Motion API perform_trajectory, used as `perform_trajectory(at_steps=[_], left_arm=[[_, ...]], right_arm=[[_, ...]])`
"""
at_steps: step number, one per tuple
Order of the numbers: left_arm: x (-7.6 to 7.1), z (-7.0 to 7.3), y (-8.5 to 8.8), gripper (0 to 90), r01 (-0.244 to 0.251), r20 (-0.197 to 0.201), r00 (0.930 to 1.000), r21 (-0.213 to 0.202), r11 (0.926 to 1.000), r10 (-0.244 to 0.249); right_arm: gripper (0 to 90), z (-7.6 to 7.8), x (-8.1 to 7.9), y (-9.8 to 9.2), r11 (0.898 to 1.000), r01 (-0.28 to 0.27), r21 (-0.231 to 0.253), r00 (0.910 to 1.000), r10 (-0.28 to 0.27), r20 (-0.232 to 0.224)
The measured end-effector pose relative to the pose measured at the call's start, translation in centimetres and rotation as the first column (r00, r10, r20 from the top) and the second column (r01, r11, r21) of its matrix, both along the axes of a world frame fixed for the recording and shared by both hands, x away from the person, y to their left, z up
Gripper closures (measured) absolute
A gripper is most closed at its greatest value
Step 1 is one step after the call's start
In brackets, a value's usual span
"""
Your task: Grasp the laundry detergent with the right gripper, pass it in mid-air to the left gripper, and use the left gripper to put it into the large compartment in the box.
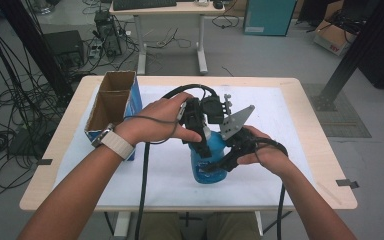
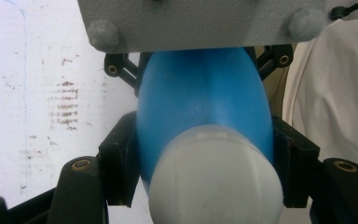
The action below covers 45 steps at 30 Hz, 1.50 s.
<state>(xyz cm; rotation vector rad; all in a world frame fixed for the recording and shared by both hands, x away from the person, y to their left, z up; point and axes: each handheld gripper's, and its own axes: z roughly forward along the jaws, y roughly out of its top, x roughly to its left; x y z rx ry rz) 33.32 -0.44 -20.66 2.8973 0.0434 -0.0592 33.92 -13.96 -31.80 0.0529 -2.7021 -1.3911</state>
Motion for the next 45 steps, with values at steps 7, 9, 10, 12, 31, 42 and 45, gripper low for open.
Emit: perform_trajectory(at_steps=[7,9,10,12,31,42,45], left_arm=[[-0.1,0.18,-0.01,37.1,0.0,0.004,1.0,0.0,1.0,0.0],[-0.1,0.24,0.04,37.1,0.001,-0.001,1.0,-0.006,1.0,-0.001],[-0.1,0.25,0.05,37.2,0.001,0.0,1.0,-0.002,1.0,-0.001],[-0.12,0.27,0.05,37.2,0.002,0.002,1.0,0.003,1.0,-0.002],[-0.02,0.64,-0.51,37.2,0.006,0.013,0.9999,0.002,1.0,-0.006],[0.05,0.59,-0.49,37.2,0.005,0.016,0.9999,0.008,1.0,-0.006],[-0.05,0.52,-0.39,37.2,-0.002,0.012,0.9999,0.007,1.0,0.002]], right_arm=[[43.0,0.13,-0.04,0.02,1.0,-0.003,0.001,1.0,0.003,0.007],[43.0,0.2,-0.1,0.01,1.0,-0.005,0.003,1.0,0.005,-0.002],[43.0,0.22,-0.1,0.0,1.0,-0.005,0.003,1.0,0.005,-0.001],[42.9,0.21,-0.08,0.03,1.0,-0.003,0.002,1.0,0.003,0.007],[42.9,0.66,0.01,-0.4,1.0,0.005,0.003,1.0,-0.005,0.008],[43.0,0.53,0.05,-0.36,1.0,0.005,0.005,1.0,-0.005,0.007],[42.9,0.49,0.03,-0.29,1.0,0.002,0.004,1.0,-0.002,0.006]])
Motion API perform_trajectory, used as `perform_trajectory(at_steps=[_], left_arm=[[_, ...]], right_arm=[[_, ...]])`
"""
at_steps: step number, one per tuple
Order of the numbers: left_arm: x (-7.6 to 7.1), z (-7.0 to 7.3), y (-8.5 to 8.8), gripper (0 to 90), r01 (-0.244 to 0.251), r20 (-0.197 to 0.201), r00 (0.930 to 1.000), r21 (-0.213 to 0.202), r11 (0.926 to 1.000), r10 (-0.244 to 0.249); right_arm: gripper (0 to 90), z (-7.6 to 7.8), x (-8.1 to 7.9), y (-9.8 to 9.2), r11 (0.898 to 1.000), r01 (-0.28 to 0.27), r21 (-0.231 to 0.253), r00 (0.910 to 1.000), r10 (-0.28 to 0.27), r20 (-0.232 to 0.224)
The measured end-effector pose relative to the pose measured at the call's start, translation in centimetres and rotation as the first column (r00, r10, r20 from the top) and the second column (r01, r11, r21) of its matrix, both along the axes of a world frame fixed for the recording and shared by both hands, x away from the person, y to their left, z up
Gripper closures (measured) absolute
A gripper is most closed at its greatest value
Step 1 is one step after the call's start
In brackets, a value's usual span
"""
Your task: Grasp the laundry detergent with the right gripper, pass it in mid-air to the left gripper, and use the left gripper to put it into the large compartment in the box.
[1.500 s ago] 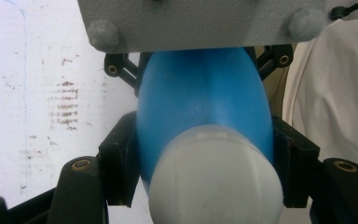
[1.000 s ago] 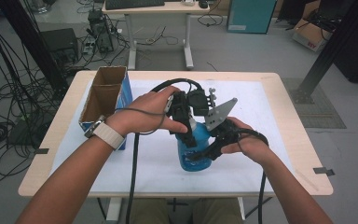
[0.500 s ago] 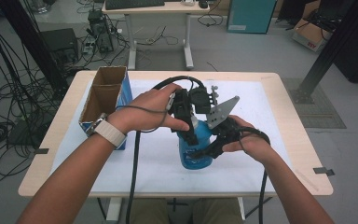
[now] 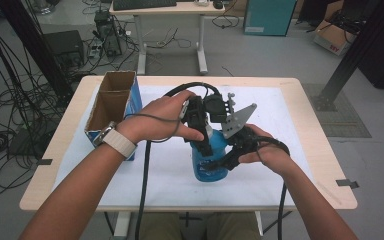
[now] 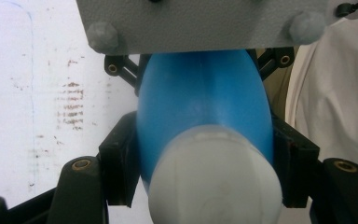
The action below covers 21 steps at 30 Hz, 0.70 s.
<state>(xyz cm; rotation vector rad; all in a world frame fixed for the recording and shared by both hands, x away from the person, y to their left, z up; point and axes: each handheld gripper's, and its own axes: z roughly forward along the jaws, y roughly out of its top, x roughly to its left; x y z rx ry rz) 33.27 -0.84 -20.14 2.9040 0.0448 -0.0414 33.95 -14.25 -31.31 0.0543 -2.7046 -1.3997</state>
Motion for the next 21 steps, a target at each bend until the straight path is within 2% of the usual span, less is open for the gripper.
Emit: perform_trajectory(at_steps=[12,14,15,16,21], left_arm=[[-0.14,0.07,0.11,37.2,-0.001,-0.002,1.0,0.002,1.0,0.001],[-0.15,0.08,0.07,37.2,0.007,0.02,0.9998,0.006,1.0,-0.007],[-0.2,0.08,0.07,37.2,0.002,0.002,1.0,0.009,1.0,-0.003],[-0.17,0.05,0.06,37.2,0.006,0.012,0.9999,0.008,1.0,-0.006],[-0.22,0.04,0.08,37.2,0.002,0.005,1.0,0.01,0.9999,-0.002]], right_arm=[[42.8,0.06,-0.1,0.17,1.0,-0.006,-0.002,1.0,0.006,-0.002],[42.9,0.08,-0.11,0.15,1.0,-0.006,-0.002,1.0,0.006,0.001],[42.9,0.08,-0.12,0.15,1.0,-0.006,-0.003,1.0,0.006,0.001],[42.9,0.06,-0.13,0.15,1.0,-0.006,-0.003,1.0,0.006,0.0],[42.8,-0.01,-0.17,0.16,1.0,-0.004,0.0,1.0,0.004,-0.002]])
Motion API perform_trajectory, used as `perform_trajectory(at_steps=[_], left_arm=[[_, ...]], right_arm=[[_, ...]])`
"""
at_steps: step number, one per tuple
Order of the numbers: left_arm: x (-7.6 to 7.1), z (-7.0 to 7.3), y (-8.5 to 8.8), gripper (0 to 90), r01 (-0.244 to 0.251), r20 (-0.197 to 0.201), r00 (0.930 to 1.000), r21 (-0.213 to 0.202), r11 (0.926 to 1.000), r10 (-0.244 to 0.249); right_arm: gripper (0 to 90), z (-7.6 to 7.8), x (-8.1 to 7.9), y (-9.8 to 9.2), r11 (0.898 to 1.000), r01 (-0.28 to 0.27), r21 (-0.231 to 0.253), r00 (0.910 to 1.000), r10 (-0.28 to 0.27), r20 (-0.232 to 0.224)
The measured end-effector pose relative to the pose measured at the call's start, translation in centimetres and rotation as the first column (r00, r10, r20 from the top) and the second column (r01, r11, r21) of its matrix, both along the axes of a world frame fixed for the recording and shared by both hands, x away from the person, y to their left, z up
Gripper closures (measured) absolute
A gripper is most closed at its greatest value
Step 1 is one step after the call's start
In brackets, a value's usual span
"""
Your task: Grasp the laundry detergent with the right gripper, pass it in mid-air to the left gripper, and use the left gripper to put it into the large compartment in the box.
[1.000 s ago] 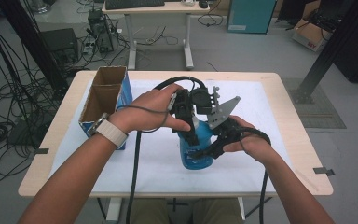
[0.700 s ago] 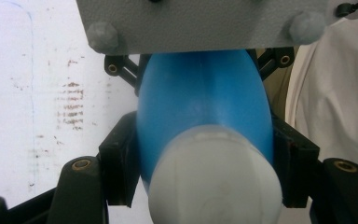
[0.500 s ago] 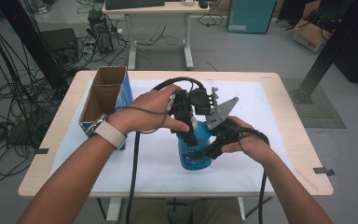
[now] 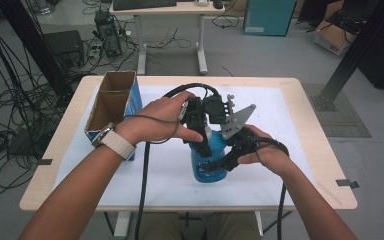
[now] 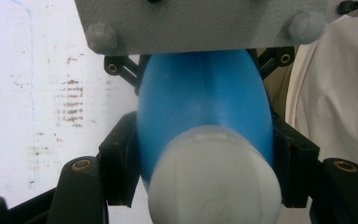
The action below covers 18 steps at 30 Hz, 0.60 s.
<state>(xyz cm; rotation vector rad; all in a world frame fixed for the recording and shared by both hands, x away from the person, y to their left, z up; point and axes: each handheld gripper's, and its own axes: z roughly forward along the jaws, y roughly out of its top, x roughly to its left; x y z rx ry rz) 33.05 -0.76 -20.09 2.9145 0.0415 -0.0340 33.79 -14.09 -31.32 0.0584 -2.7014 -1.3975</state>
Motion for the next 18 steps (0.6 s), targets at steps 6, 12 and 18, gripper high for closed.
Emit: perform_trajectory(at_steps=[6,12,18], left_arm=[[0.01,-0.1,0.07,37.3,0.002,-0.009,1.0,0.004,1.0,-0.002],[0.06,-0.1,0.18,37.3,0.001,-0.002,1.0,-0.003,1.0,-0.001],[0.27,-0.25,0.09,37.3,-0.001,0.001,1.0,0.006,1.0,0.001]], right_arm=[[42.8,-0.19,-0.04,0.12,1.0,-0.001,0.009,1.0,0.001,-0.005],[42.8,-0.22,0.03,0.16,1.0,0.001,0.009,1.0,-0.001,-0.009],[42.7,-0.29,0.27,0.23,1.0,-0.001,0.006,1.0,0.001,-0.006]])
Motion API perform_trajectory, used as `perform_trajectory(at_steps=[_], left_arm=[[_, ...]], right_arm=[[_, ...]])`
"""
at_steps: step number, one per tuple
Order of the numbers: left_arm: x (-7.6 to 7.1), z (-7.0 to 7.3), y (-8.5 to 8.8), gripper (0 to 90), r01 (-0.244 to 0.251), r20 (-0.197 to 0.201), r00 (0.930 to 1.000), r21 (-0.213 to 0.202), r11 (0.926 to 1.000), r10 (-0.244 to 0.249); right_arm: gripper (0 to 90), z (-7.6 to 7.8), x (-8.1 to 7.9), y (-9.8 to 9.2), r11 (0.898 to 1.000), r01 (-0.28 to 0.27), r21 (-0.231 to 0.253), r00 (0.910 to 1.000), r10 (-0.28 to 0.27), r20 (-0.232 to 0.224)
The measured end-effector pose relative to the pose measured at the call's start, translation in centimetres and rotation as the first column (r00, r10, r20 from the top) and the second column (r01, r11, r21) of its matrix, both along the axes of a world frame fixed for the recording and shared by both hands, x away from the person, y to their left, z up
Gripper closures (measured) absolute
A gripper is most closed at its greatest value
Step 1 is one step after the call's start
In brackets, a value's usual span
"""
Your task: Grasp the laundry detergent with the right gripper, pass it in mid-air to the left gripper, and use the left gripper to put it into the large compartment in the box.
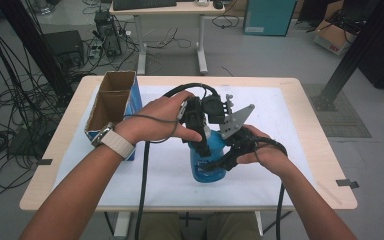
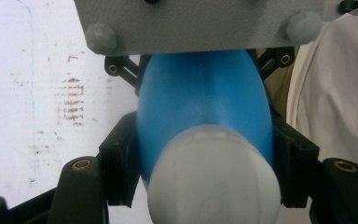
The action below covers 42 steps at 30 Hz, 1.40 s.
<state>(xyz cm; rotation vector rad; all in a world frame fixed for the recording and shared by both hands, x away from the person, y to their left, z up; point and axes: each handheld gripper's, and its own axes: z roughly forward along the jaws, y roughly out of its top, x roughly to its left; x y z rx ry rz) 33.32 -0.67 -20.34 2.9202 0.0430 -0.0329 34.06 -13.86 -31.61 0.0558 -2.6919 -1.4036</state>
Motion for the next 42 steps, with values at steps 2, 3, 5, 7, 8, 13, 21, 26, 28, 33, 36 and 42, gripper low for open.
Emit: perform_trajectory(at_steps=[2,3,5,7,8,13,21,26,28,33,36,42], left_arm=[[0.2,-0.1,0.0,37.3,0.002,0.003,1.0,-0.001,1.0,-0.002],[0.2,-0.1,0.0,37.3,-0.002,-0.011,0.9999,0.0,1.0,0.002],[0.4,-0.3,-0.1,37.4,-0.002,-0.012,0.9999,0.004,1.0,0.002],[0.4,-0.4,-0.2,37.4,-0.003,-0.007,1.0,0.011,0.9999,0.003],[0.4,-0.5,-0.2,37.4,-0.002,-0.006,1.0,0.011,0.9999,0.002],[0.5,-0.6,-0.6,37.4,0.005,-0.016,0.9999,0.024,0.9997,-0.005],[0.8,-0.1,-0.4,37.5,-0.01,0.001,0.9999,0.033,0.9994,0.01],[1.4,0.3,0.3,37.4,-0.061,0.008,0.9982,0.049,0.997,0.06],[1.6,0.6,0.5,37.4,-0.075,0.011,0.9971,0.069,0.9947,0.075],[1.8,1.5,0.9,37.3,-0.123,0.034,0.992,0.061,0.9905,0.121],[2.0,2.4,1.2,37.3,-0.16,0.053,0.9862,0.059,0.9854,0.157],[2.6,4.2,1.7,37.3,-0.24,0.091,0.9676,0.046,0.9696,0.235]], right_arm=[[42.6,-0.1,0.0,0.0,1.0,-0.003,-0.005,0.9999,0.003,-0.016],[42.6,-0.1,0.1,0.0,1.0,-0.004,-0.002,0.9999,0.003,-0.014],[42.6,-0.3,0.2,0.1,1.0,-0.008,0.001,0.9999,0.008,-0.014],[42.6,-0.5,0.5,0.0,1.0,-0.026,-0.007,0.9996,0.026,0.012],[42.5,-0.7,0.6,0.0,1.0,-0.023,0.006,0.9993,0.023,0.03],[42.4,-0.8,0.5,-0.1,1.0,-0.022,-0.005,0.9997,0.022,-0.008],[23.6,-2.4,0.4,-1.6,0.998,0.057,0.011,0.9968,-0.056,-0.057],[9.3,-2.3,1.0,-4.6,0.986,0.161,-0.04,0.9708,-0.166,-0.173],[7.8,-2.0,1.1,-6.0,0.977,0.2,-0.079,0.9642,-0.211,-0.161],[6.4,-1.1,1.1,-8.8,0.946,0.254,-0.203,0.9564,-0.277,-0.093],[6.5,-1.1,1.2,-10.2,0.928,0.27,-0.255,0.9521,-0.297,-0.074],[6.5,-0.4,1.6,-12.8,0.872,0.323,-0.368,0.933,-0.359,-0.03]])
